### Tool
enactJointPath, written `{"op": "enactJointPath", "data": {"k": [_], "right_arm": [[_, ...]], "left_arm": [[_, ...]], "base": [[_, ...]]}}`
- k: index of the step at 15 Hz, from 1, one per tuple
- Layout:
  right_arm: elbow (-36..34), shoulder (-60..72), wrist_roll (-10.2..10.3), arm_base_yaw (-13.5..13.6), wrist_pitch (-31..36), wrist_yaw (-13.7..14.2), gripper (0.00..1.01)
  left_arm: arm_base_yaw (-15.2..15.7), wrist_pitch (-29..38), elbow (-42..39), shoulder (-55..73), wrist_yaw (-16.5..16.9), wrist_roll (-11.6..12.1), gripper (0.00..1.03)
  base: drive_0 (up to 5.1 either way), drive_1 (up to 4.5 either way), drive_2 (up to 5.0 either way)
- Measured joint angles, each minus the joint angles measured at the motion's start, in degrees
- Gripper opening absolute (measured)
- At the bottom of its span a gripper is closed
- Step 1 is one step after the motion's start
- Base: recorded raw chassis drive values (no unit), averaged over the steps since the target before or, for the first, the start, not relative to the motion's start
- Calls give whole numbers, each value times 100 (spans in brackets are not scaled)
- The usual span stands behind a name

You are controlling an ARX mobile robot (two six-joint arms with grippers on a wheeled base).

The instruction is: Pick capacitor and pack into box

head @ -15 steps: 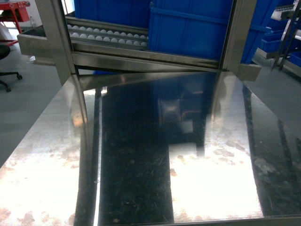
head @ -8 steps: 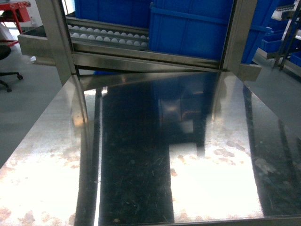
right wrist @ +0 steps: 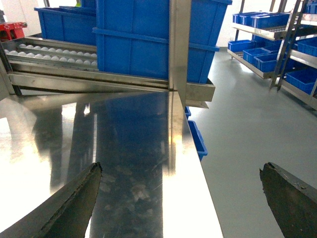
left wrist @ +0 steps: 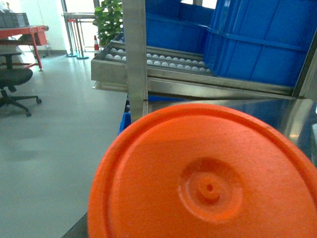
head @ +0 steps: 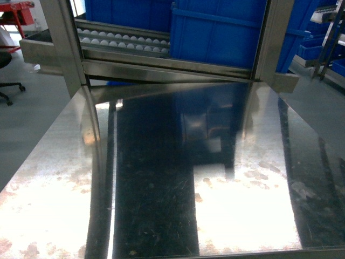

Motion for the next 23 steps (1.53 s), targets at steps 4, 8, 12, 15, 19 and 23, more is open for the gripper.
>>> {"op": "enactJointPath", "data": {"k": [4, 8, 12, 15, 19, 23], "right_arm": [[0, 0, 0, 0, 0, 0, 98], [0, 0, 2, 0, 2, 2, 98], [0, 0, 2, 0, 2, 0, 98], [0, 0, 0, 0, -2, 0, 98], [0, 0, 0, 0, 0, 0, 98], [0, 0, 2, 0, 4, 2, 98]], "left_arm": [[0, -800, 7, -647, -4, 2, 43], [0, -1340, 4, -1228, 0, 0, 43], [0, -1325, 4, -1228, 2, 0, 43], [0, -1322, 4, -1228, 0, 0, 43], [0, -1322, 4, -1228, 0, 0, 43], [4, -1325, 4, -1228, 4, 0, 43]], "base": [[0, 0, 0], [0, 0, 0], [0, 0, 0], [0, 0, 0], [-16, -16, -16], [-50, -50, -50]]}}
